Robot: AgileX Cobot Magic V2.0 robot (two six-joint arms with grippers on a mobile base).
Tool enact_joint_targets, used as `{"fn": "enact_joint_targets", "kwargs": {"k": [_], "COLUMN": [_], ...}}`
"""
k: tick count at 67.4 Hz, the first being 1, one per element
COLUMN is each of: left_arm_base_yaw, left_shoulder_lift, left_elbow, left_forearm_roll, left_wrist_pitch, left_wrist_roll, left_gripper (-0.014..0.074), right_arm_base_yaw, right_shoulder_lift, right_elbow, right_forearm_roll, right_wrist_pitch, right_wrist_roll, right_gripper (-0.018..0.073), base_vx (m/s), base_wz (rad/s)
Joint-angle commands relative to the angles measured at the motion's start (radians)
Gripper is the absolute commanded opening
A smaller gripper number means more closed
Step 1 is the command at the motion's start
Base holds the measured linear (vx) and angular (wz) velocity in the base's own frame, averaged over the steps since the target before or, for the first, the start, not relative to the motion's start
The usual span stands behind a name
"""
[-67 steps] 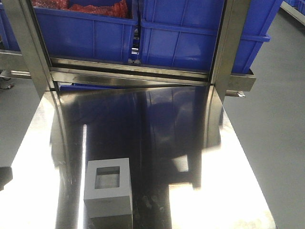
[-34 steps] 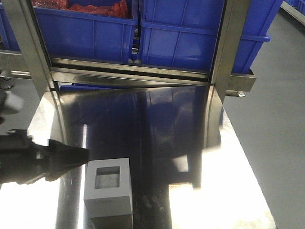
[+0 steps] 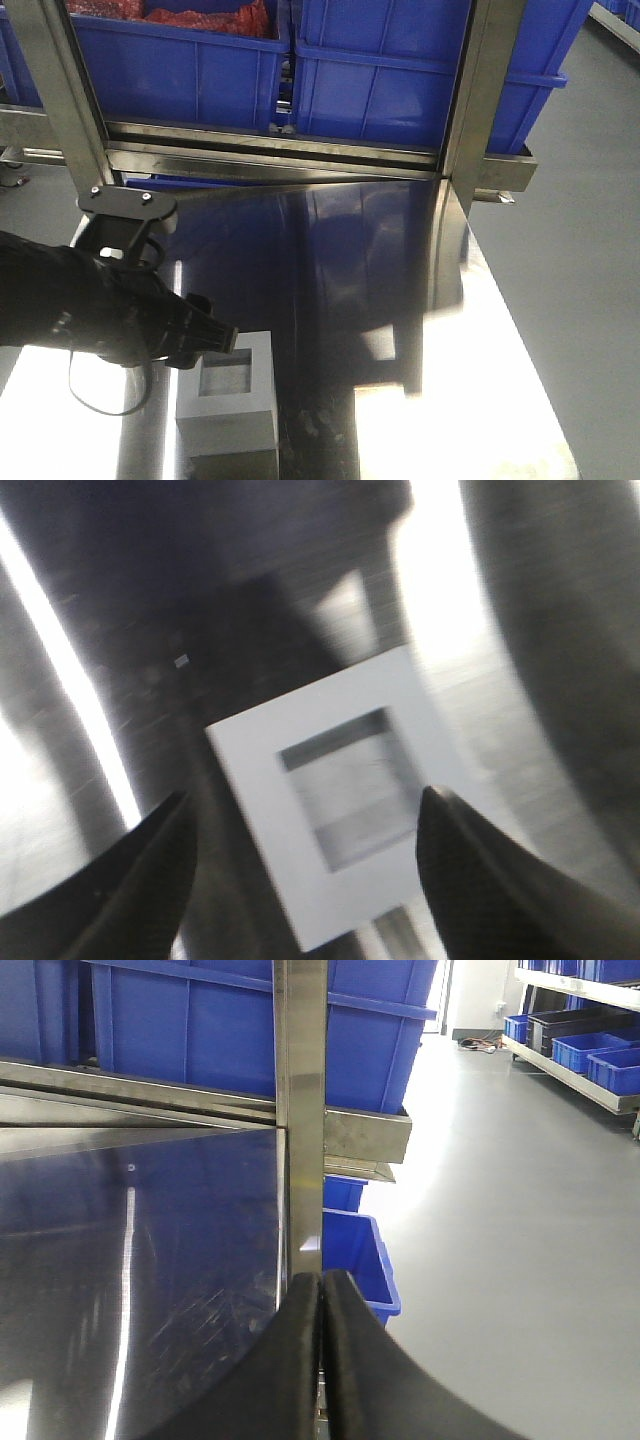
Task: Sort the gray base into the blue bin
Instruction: 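Reach the left gripper down over the gray frame block, then close the left gripper on the block's frame edge and lift it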
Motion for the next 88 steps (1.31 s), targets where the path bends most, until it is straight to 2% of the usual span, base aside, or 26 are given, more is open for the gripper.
{"fn": "enact_joint_targets", "kwargs": {"k": [1, 15, 39, 46, 59, 77, 82, 88], "left_arm_base_yaw": [-0.021, -0.023, -0.023, -0.023, -0.011, -0.001, -0.001, -0.001], "left_shoulder_lift": [0.005, 0.056, 0.143, 0.163, 0.183, 0.22, 0.22, 0.217], "left_elbow": [-0.037, -0.037, -0.037, -0.037, -0.037, -0.037, -0.037, -0.04], "left_forearm_roll": [0.071, 0.054, 0.002, 0.001, 0.002, -0.006, -0.005, -0.005], "left_wrist_pitch": [-0.012, -0.008, -0.016, -0.015, -0.023, -0.014, -0.021, -0.029], "left_wrist_roll": [-0.107, -0.134, -0.134, -0.135, -0.184, -0.184, -0.183, -0.176], "left_gripper": [0.046, 0.046, 0.0448, 0.0414, 0.0338, 0.0295, 0.0265, 0.0183], "right_arm_base_yaw": [-0.002, -0.002, -0.002, -0.002, -0.002, -0.002, -0.002, -0.002], "right_shoulder_lift": [-0.008, -0.008, -0.008, -0.008, -0.008, -0.008, -0.008, -0.008], "right_elbow": [0.006, 0.006, 0.006, 0.006, 0.006, 0.006, 0.006, 0.006], "right_forearm_roll": [-0.009, -0.009, -0.009, -0.009, -0.009, -0.009, -0.009, -0.009], "right_wrist_pitch": [-0.079, -0.079, -0.079, -0.079, -0.079, -0.079, -0.079, -0.079], "right_wrist_roll": [-0.012, -0.012, -0.012, -0.012, -0.012, -0.012, -0.012, -0.012], "right_gripper": [-0.0005, -0.0005, -0.0005, -0.0005, -0.0005, -0.0005, -0.0005, -0.0005], "base_vx": [0.0, 0.0, 0.0, 0.0, 0.0, 0.0, 0.0, 0.0], "base_wz": [0.0, 0.0, 0.0, 0.0, 0.0, 0.0, 0.0, 0.0]}}
